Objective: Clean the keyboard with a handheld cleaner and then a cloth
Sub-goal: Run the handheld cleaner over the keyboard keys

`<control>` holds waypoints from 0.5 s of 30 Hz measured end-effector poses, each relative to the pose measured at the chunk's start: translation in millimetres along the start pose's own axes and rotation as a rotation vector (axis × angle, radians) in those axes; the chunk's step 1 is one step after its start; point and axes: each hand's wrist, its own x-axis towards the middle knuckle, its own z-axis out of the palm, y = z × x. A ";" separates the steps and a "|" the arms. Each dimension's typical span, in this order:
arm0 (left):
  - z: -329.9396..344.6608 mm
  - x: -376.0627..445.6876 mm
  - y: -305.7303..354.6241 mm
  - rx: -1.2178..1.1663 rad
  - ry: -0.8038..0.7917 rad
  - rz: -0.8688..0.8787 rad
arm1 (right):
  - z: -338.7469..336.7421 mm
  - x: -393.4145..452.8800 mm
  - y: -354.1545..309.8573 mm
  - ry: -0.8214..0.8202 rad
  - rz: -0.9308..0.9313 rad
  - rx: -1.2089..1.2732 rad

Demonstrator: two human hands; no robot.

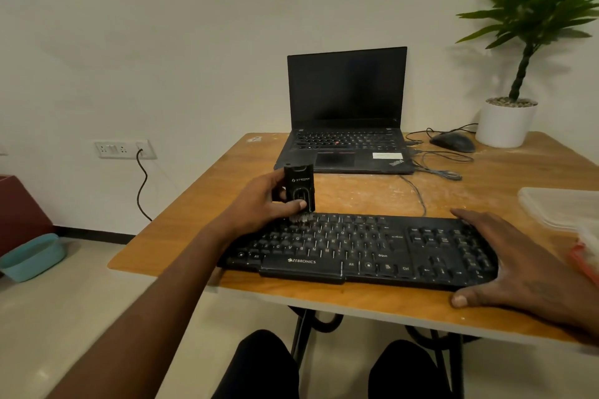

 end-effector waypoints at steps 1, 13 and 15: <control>0.3 0.9 -0.6 -0.005 -0.012 -0.004 | -0.1 0.3 -0.5 0.000 0.000 0.001; -4.6 -75.9 17.4 -0.102 -0.164 0.045 | 1.7 0.1 2.4 0.007 0.001 -0.006; -3.1 -74.0 16.8 -0.096 -0.115 0.042 | 1.8 0.3 3.1 0.009 -0.006 -0.018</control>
